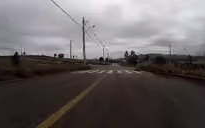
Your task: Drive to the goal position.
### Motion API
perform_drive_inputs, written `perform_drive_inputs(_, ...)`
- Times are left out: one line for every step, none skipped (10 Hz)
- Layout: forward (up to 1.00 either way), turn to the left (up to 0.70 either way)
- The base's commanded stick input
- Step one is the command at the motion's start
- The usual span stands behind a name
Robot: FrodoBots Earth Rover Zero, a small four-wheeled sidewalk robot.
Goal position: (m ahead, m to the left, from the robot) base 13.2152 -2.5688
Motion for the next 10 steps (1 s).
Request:
perform_drive_inputs(0.70,0.00)
perform_drive_inputs(0.70,0.00)
perform_drive_inputs(0.70,0.00)
perform_drive_inputs(0.70,0.00)
perform_drive_inputs(0.70,0.00)
perform_drive_inputs(0.70,0.00)
perform_drive_inputs(0.70,0.00)
perform_drive_inputs(0.70,0.00)
perform_drive_inputs(0.70,0.00)
perform_drive_inputs(0.70,0.00)
